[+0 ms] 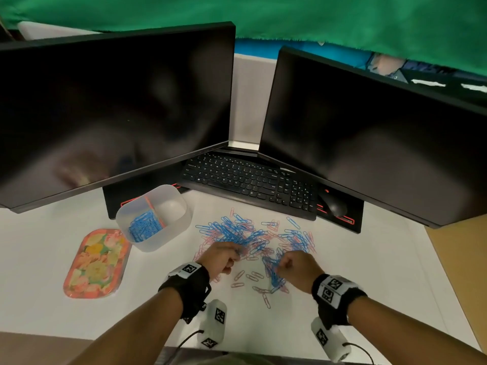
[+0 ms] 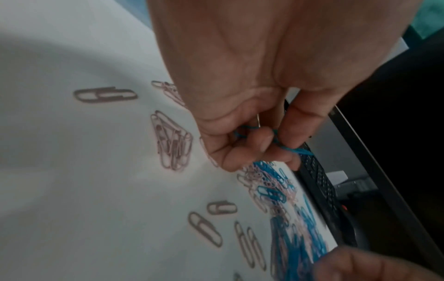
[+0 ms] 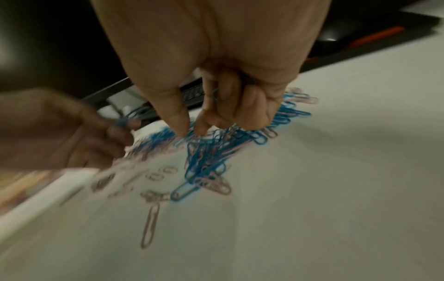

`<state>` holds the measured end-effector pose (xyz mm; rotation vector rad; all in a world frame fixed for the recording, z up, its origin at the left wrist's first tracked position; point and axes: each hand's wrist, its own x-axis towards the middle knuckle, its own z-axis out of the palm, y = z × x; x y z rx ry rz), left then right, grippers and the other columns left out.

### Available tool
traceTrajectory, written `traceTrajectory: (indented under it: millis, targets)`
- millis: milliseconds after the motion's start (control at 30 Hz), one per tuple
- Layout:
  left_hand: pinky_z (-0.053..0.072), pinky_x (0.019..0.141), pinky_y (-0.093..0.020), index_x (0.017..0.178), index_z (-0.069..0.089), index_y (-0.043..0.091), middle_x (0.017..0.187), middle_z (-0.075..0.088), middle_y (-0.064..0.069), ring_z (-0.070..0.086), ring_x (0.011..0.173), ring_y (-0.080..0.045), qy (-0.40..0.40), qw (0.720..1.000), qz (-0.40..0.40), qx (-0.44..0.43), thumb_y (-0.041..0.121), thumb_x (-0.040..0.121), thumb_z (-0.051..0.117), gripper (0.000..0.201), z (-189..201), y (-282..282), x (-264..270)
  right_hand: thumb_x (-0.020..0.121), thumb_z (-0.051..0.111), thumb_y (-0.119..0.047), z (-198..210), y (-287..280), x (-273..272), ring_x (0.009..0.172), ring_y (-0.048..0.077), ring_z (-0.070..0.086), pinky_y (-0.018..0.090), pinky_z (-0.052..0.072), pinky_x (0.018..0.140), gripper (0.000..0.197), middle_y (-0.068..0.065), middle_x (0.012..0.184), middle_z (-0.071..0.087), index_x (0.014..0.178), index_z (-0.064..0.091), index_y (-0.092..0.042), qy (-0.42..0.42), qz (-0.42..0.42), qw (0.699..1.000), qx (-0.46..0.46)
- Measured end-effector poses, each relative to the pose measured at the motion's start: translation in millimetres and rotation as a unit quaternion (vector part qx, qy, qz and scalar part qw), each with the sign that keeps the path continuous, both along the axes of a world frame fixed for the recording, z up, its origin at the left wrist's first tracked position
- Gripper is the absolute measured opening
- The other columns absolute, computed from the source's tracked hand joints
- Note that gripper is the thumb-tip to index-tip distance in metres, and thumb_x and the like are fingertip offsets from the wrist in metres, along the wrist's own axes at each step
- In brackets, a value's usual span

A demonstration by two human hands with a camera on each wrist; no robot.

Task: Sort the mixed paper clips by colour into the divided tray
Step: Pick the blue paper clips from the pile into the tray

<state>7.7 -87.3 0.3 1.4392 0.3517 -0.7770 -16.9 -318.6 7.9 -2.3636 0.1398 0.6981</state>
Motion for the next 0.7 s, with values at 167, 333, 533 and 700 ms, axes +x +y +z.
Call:
traceTrajectory:
  millis: [167,333,533,700]
  targets:
    - [0.032,0.052,-0.025,0.068,0.055,0.007,0.059,0.047,-0.005,0.036,0.049,-0.015,0.026,0.997,0.057,-0.049,-0.005,0.078,0.034,0.026,8,1,1,0.073,0.073,-0.029,-11,14,-5,0.057,0.016,0.058,0.03,0.054,0.057,0.032,0.002,0.062,0.06,0.053,0.049,-0.02,-0.001,0.016,0.997,-0.073]
    - [0.034,0.051,-0.026,0.071,0.055,0.007,0.062,0.049,-0.005,0.04,0.049,-0.016,0.042,0.994,0.086,-0.051,0.0,0.079,0.035,0.023,5,7,2,0.079,0.064,-0.014,-11,19,-1,0.054,0.015,0.054,0.026,0.052,0.056,0.028,0.004,0.058,0.056,0.052,0.054,-0.017,-0.004,0.032,0.996,-0.084]
    - [0.035,0.051,-0.026,0.073,0.057,0.008,0.062,0.052,-0.004,0.043,0.049,-0.015,0.045,0.994,0.089,-0.047,0.011,0.09,0.044,0.022,11,10,1,0.08,0.065,-0.011,-3,9,3,0.071,0.013,0.064,0.02,0.052,0.064,0.011,0.004,0.076,0.071,0.071,0.072,-0.009,-0.007,0.003,0.999,-0.036]
    - [0.035,0.051,-0.026,0.075,0.055,0.012,0.064,0.051,-0.004,0.041,0.049,-0.014,0.045,0.994,0.094,-0.039,0.034,0.097,0.049,0.032,14,13,1,0.083,0.065,-0.014,22,5,11,0.071,0.008,0.061,0.016,0.048,0.061,0.012,0.0,0.083,0.071,0.071,0.066,-0.019,0.029,-0.021,0.998,0.042]
